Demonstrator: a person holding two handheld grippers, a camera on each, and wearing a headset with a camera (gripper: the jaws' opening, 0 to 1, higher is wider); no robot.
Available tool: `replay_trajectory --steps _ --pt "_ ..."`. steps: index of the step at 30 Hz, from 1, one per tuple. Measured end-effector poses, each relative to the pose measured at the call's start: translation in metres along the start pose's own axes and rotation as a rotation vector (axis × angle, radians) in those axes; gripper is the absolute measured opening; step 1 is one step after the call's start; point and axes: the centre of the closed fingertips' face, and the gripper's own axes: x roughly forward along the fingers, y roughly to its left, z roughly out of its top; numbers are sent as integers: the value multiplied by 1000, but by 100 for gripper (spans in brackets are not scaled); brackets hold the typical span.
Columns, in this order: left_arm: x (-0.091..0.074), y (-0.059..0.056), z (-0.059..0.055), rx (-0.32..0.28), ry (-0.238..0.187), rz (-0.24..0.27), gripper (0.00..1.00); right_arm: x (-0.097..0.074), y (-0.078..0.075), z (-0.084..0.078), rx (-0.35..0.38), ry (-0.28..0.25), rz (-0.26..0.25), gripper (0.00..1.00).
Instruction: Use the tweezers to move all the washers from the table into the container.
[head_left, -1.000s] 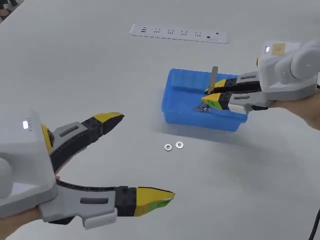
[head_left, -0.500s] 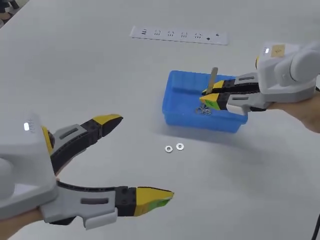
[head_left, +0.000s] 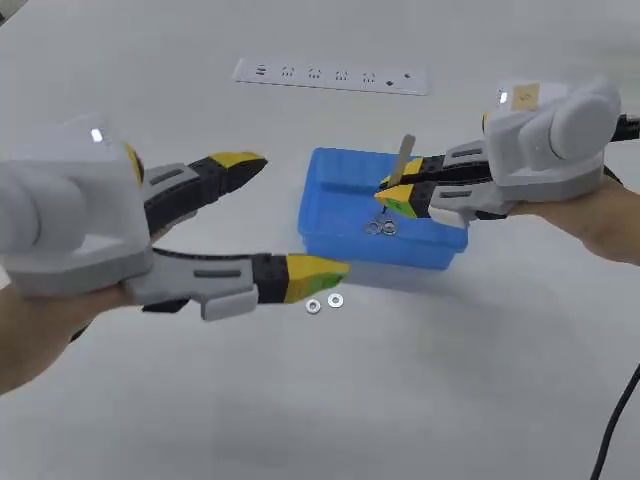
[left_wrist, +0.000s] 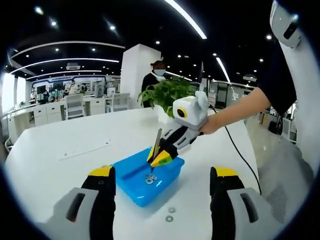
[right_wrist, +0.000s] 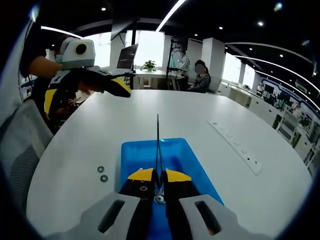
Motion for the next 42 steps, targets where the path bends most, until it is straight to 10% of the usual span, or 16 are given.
replay_trajectory --steps 5,20,42 --pt "27 4 20 -10 -60 -46 71 -5 1 -1 -14 17 5 7" --pt "74 1 21 44 -1 -238 41 -10 16 8 -12 -15 71 6" --pt "71 -20 23 241 16 -470 6 -8 23 12 -59 -9 126 6"
